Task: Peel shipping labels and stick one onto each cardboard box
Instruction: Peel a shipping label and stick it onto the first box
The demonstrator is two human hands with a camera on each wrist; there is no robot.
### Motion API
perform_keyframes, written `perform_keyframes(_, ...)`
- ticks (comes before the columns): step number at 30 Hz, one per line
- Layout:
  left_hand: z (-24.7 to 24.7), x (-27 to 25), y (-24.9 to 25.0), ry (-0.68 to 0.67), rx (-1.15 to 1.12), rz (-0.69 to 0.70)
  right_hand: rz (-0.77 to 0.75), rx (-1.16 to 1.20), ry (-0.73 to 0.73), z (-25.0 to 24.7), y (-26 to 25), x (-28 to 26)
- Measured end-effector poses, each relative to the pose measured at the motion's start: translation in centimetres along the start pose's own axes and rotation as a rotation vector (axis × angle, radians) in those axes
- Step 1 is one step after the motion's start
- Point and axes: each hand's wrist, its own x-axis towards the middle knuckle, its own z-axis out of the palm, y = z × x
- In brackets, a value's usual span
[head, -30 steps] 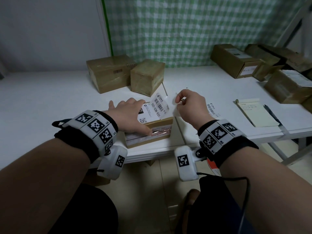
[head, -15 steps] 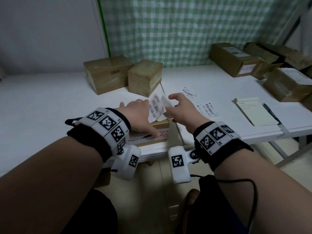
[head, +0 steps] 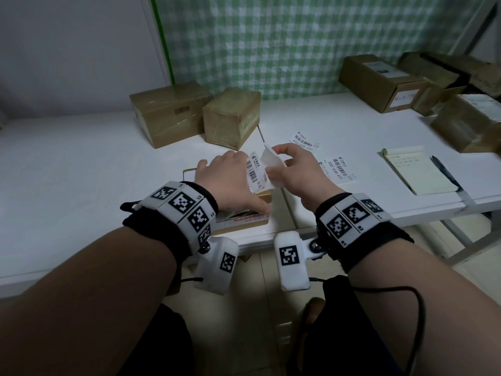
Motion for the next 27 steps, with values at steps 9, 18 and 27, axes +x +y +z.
perform_keyframes(9, -0.1, -0.1, 0.2, -0.01, 0.016, -0.012, 0.018, -0.164, 0.102, -1.0, 2.0, 0.6)
perform_keyframes(18, -0.1, -0.1, 0.0, -0.021, -0.013, -0.015, 0.078, -0.364, 0.244, -2.5, 3.2, 1.1)
perform_keyframes(27, -0.1, 0.0, 0.1, -0.02, -0.016, -0.018, 0.129, -0.414, 0.302, -4.2, 2.3, 0.4)
